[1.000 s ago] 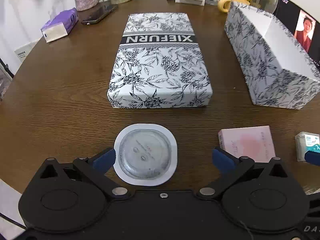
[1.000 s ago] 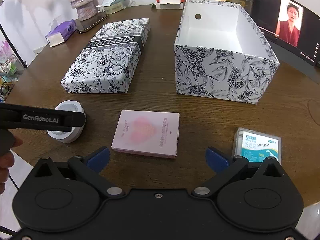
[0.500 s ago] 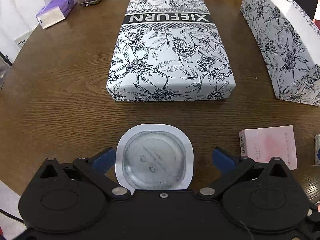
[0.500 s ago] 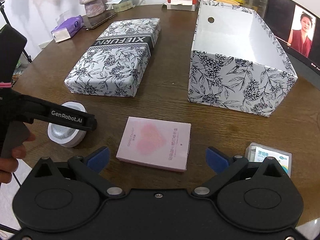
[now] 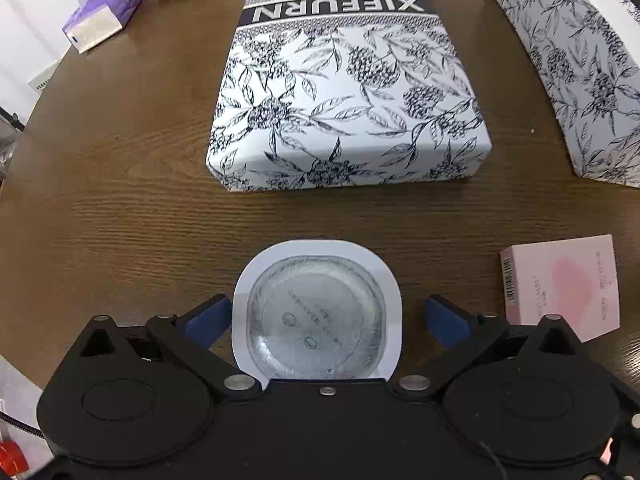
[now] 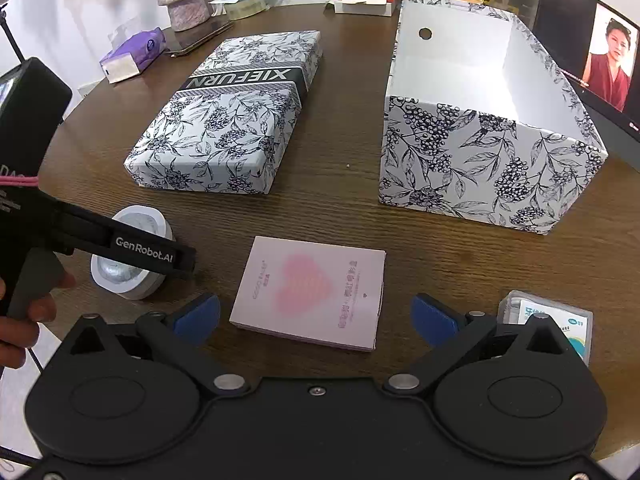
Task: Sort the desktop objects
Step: 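Close the left gripper on the white round container and lift it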
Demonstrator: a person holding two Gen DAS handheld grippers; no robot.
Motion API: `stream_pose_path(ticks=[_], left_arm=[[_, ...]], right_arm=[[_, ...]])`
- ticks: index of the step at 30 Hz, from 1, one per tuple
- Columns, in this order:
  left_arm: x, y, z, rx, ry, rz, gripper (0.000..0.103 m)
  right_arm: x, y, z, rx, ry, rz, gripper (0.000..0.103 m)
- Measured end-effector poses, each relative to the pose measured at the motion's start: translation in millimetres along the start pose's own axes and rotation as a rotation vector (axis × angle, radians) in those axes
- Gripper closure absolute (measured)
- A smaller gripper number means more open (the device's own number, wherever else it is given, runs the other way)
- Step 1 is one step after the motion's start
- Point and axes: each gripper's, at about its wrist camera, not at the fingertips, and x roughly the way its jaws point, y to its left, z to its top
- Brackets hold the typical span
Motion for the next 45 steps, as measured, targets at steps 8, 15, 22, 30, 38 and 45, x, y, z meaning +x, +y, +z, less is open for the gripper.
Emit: stream_pose_path(ticks=[8,15,22,30,38,45], left_arm=[[2,-2,-3,-0.004,0.012,-0.002,0.001],[1,2,-2,-0.049,0.041,-0.032,0.009],[-2,5,-3,-0.072,0.038,-0.031,0.022],[-10,-1,-15,-0.071,0.050,-0.044,0.022],[-41,-10,-26,-0.023,-0.033,-0.058,0.022],[-74,-24,-39,0.032,-0.088,-0.091,0.022]], right_arm=[[-1,-1,0,0.000,-0.004,-0.003,0.000],[-8,-2,-2,0.002,-0.015,-0.013,0.000],[-20,-5,-7,0.016,-0.037,-0.024,0.000],[-44,-9,-18,0.028,-0.079,-0.050,0.000],[-76,-10,-37,0.037,-0.131,-0.068,0.000],[-105,-11,-57,0.031,-0.168,-0.078,0.000]])
